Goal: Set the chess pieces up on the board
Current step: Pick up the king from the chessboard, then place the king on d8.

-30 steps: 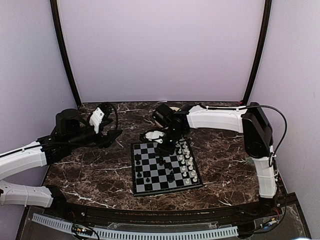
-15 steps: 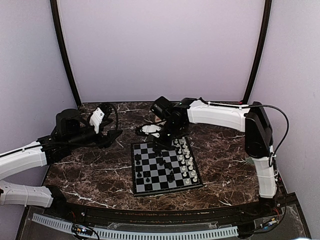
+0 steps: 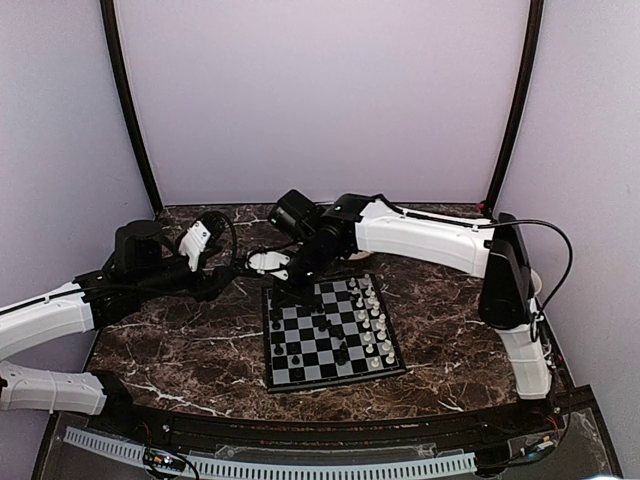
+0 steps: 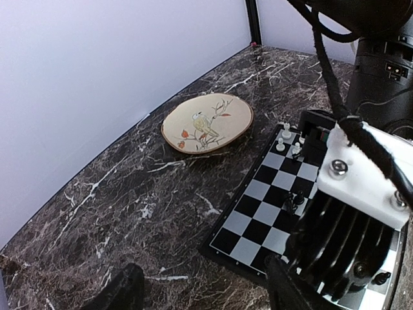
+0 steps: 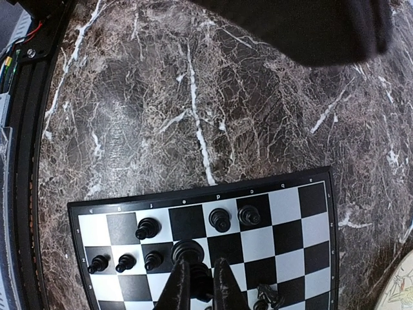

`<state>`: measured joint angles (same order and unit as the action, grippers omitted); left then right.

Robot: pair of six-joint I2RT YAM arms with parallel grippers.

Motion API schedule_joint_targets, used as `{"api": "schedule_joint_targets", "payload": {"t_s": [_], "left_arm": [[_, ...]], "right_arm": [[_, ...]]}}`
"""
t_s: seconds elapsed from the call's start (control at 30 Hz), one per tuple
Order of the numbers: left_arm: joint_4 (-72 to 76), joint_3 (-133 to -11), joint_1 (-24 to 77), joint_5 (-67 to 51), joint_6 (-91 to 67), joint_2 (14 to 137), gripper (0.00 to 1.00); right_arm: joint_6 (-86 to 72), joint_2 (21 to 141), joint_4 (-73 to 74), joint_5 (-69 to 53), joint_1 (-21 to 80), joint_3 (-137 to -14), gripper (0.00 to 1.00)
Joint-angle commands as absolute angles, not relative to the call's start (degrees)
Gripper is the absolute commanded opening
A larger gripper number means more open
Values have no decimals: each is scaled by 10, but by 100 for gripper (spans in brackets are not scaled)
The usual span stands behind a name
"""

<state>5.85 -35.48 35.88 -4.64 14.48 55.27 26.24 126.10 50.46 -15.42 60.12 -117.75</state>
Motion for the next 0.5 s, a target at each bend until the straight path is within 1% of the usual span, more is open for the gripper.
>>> {"api": "schedule_joint_targets", "payload": {"t_s": [0.0,0.27,0.37,0.47], "left_arm": [[90,-367,361,-59,143,542,67],[91,-368,361,-51,141,537,67],[91,-369,361,-9,130,534,67],[86,-370,358,69,136,533,67]], "right_arm": [[276,1299,522,-140,626,-1191,9],[271,1328,523,-135,631,-1201,9],[269,1332,524,-140,631,-1204,8],[267,1330,523,-140,632,-1205,8]]}}
